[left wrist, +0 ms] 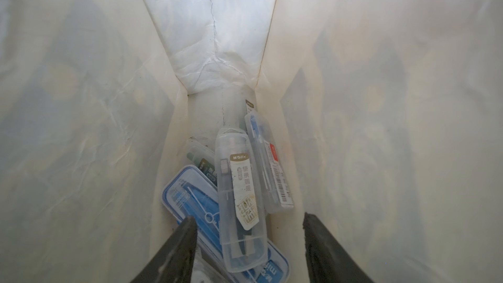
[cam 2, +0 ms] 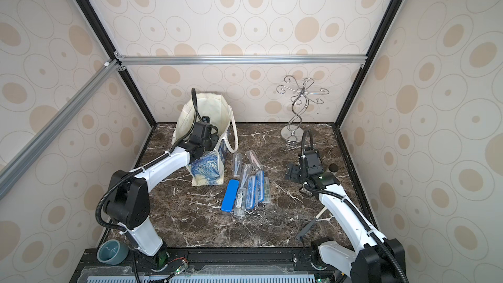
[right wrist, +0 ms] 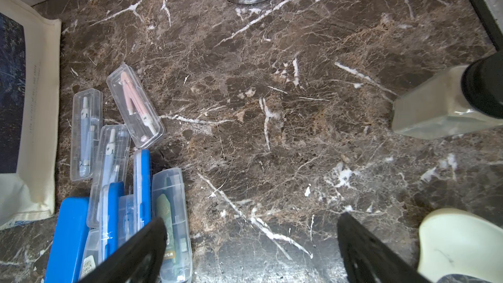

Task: Put the compass set into the canvas bag
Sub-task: Place the compass set in the canvas bag, then pick up the compass set from the compass set.

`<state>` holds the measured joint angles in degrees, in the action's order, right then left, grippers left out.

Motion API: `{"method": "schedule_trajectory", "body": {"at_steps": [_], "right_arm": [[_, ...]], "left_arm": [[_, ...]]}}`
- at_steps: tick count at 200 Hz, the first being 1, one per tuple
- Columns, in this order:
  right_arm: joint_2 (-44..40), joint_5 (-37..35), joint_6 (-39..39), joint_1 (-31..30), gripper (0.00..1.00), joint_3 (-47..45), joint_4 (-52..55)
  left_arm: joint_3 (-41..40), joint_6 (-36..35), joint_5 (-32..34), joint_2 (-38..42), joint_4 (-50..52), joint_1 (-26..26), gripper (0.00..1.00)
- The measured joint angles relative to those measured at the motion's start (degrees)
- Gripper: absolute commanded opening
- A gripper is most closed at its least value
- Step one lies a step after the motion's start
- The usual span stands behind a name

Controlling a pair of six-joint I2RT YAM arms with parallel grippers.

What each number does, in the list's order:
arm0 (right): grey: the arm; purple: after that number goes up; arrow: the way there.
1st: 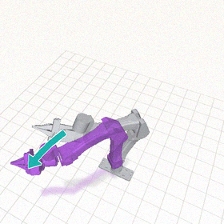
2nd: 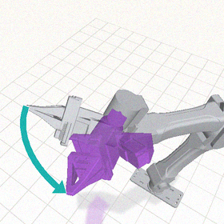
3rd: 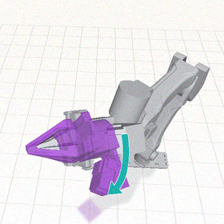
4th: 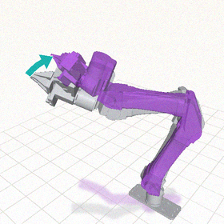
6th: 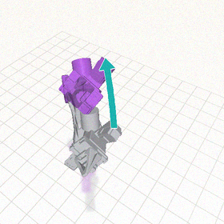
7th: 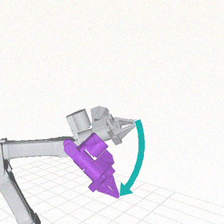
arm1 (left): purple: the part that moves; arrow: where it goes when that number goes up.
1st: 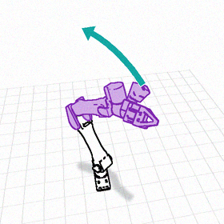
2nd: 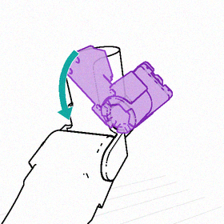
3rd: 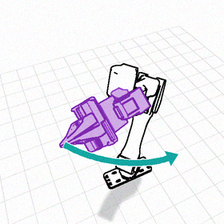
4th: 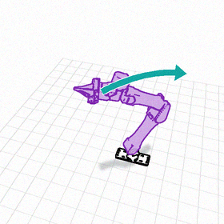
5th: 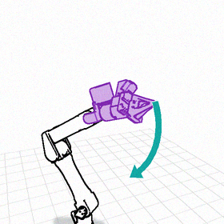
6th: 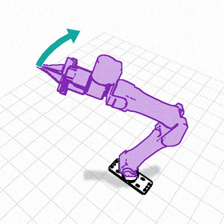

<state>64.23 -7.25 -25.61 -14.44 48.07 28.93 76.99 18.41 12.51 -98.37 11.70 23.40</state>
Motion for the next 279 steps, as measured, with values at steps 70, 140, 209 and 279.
{"method": "schedule_trajectory", "body": {"at_steps": [70,140,209,279], "right_arm": [[2.47,2.27,0.04,0.0,1.0,0.02,-0.26],[6.03,7.5,0.52,0.0,1.0,0.24,-0.26],[8.52,11.41,1.73,-0.13,0.99,0.17,-0.28],[13.7,14.99,2.6,-4.74,0.83,-0.42,-2.03]], "left_arm": [[-2.84,0.15,-6.16,14.67,-3.96,1.22,1.0],[-3.78,-0.22,-8.61,23.76,-9.05,12.72,1.0],[-5.99,1.14,-9.92,17.31,-11.28,23.34,1.0],[-7.96,5.42,-10.56,6.6,-13.35,30.29,1.0]]}}
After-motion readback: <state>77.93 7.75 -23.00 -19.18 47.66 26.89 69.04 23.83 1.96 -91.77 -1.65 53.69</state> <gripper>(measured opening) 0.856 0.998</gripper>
